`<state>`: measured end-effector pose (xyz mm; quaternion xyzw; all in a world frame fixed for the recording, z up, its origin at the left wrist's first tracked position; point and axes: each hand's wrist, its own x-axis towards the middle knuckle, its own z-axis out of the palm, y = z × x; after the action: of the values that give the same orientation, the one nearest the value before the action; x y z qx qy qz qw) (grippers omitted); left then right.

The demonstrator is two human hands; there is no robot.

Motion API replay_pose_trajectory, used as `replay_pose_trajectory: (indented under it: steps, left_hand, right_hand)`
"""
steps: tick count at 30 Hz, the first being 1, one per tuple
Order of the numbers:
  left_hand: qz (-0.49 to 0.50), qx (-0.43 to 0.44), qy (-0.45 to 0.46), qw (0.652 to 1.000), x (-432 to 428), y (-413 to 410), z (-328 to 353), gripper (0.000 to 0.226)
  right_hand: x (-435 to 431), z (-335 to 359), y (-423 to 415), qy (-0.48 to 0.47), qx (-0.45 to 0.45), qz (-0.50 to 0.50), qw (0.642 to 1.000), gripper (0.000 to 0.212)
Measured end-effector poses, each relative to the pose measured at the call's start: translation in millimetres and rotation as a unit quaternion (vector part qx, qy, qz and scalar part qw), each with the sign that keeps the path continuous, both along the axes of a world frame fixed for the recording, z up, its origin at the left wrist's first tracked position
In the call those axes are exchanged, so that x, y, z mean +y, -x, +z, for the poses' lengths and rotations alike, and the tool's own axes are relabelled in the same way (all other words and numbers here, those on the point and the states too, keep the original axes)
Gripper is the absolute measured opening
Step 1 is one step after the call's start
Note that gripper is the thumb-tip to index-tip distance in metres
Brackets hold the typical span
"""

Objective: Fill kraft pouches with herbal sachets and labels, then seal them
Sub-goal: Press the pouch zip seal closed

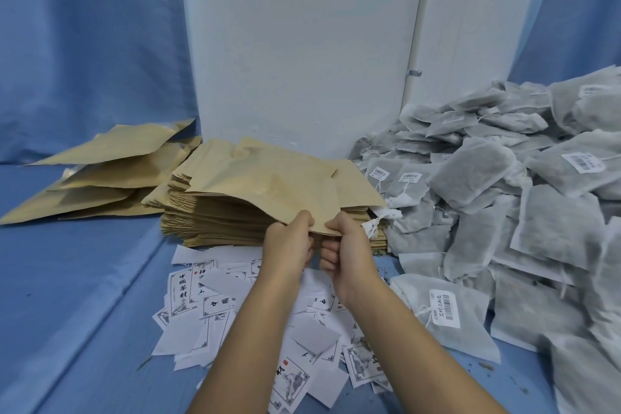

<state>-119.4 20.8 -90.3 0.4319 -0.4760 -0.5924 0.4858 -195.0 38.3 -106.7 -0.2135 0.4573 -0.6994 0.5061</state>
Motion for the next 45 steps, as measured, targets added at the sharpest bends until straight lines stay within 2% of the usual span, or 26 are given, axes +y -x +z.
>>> replay_pose_trajectory:
  steps: [4, 12, 16, 21, 24, 29, 34, 40, 45]
  left_hand:
    - [-0.035, -0.037, -0.002, 0.999, -0.2, -1.0, 0.1, 0.031]
    - [-0.007, 0.011, -0.016, 1.0, -8.0, -5.3, -6.5, 0.034]
    - [0.013, -0.013, -0.011, 1.0, -8.4, -6.6, -6.5, 0.031]
    - [0.084, 0.019, 0.0, 0.996, -13.7, -18.2, -4.5, 0.023]
    - [0.064, 0.045, -0.011, 0.997, -10.6, -16.6, -1.1, 0.024]
    - [-0.027, -0.004, -0.02, 0.999, -5.5, -14.0, 0.8, 0.042]
    - [0.074, 0.001, -0.003, 0.997, -12.9, -22.8, -0.2, 0.031]
    - [0.069, 0.001, 0.005, 0.998, -13.8, -21.4, -0.3, 0.024]
    - [0.147, 0.011, 0.041, 0.988, -18.1, -26.9, -2.7, 0.025]
  right_hand:
    - [0.6, 1.8, -2.8, 0.014, 0.008, 0.031, 0.999, 0.027]
    - [2.8, 0.9, -8.2, -0.011, 0.052, 0.052, 0.997, 0.034]
    - [4.7, 2.6, -5.0, -0.017, 0.014, 0.049, 0.999, 0.035]
    - [2.8, 0.5, -7.9, 0.001, -0.015, 0.018, 1.0, 0.034]
    - [0.3, -2.4, -15.1, 0.039, -0.022, 0.007, 0.999, 0.034]
    - [1.5, -4.3, -19.9, 0.056, 0.016, -0.007, 0.998, 0.037]
    - [3.5, -3.5, -16.0, 0.038, 0.007, -0.034, 0.999, 0.036]
    - [2.6, -1.4, -13.7, 0.041, 0.021, -0.038, 0.998, 0.034]
    - [1.5, -0.4, -5.9, 0.048, -0.018, -0.086, 0.995, 0.025]
